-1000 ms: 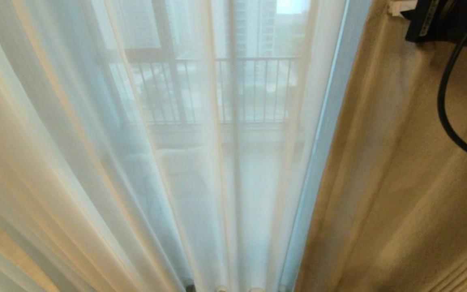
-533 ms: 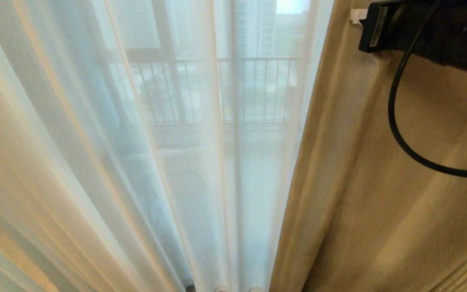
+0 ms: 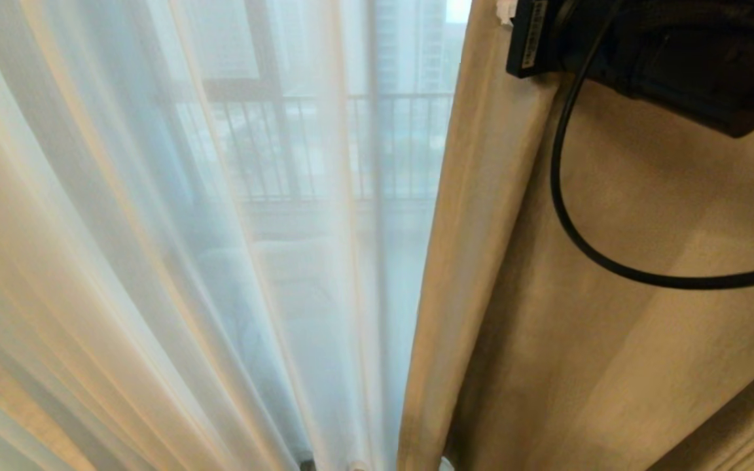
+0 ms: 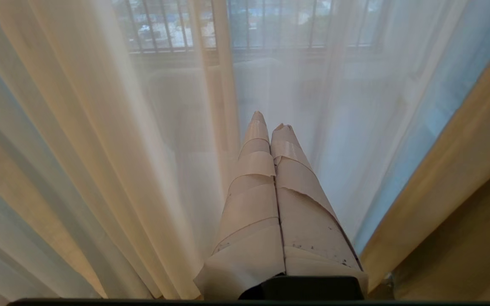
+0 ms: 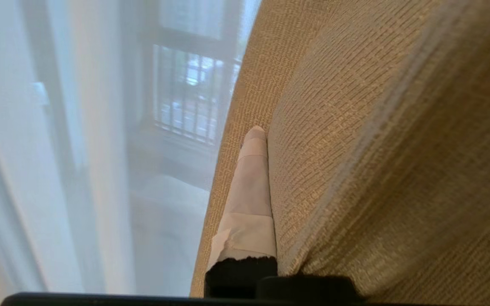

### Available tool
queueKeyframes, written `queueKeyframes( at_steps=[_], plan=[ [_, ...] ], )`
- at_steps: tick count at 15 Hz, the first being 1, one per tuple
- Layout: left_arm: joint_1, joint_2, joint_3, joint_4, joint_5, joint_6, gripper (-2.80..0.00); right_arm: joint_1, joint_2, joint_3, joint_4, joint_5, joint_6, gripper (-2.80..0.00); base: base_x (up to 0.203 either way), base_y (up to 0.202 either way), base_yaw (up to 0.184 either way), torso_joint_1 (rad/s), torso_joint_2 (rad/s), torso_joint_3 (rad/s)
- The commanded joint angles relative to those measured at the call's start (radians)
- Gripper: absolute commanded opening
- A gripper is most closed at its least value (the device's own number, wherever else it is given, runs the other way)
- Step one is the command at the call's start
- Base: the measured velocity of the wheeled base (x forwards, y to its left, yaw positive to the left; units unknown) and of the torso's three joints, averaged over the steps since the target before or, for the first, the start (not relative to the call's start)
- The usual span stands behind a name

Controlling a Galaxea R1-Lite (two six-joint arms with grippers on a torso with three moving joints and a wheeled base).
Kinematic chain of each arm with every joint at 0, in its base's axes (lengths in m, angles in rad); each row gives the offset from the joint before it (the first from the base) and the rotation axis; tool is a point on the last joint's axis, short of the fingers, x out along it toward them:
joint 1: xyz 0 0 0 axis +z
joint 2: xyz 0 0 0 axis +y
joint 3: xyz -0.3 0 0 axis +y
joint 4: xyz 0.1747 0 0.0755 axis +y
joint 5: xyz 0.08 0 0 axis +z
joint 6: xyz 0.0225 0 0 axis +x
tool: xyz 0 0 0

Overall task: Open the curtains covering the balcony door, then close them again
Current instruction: Close the outer curtains on both sides

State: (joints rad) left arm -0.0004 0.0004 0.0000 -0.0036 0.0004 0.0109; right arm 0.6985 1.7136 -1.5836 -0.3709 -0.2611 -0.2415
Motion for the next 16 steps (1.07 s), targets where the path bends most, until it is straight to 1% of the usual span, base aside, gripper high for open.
queueKeyframes(
  at_steps=[1, 5, 11, 16],
  plan=[
    [-0.001, 0.0, 0.0, 0.001, 0.001, 0.0, -2.8, 0.044, 0.064, -0.035, 0.0, -0.001, -0.007, -2.8, 0.0, 0.0, 0.0, 0.0, 0.0, 0.0],
    [0.0, 0.0, 0.0, -0.001, 0.001, 0.0, -2.8, 0.087, 0.114, -0.065, -0.021, -0.001, -0.014, -2.8, 0.0, 0.0, 0.0, 0.0, 0.0, 0.0],
    [0.0, 0.0, 0.0, -0.001, 0.0, 0.0, -2.8, 0.124, 0.161, -0.082, -0.037, -0.001, -0.015, -2.8, 0.0, 0.0, 0.0, 0.0, 0.0, 0.0],
    [-0.001, 0.0, 0.0, 0.0, 0.001, 0.0, -2.8, 0.125, 0.159, -0.079, -0.051, 0.0, -0.015, -2.8, 0.0, 0.0, 0.0, 0.0, 0.0, 0.0]
  ],
)
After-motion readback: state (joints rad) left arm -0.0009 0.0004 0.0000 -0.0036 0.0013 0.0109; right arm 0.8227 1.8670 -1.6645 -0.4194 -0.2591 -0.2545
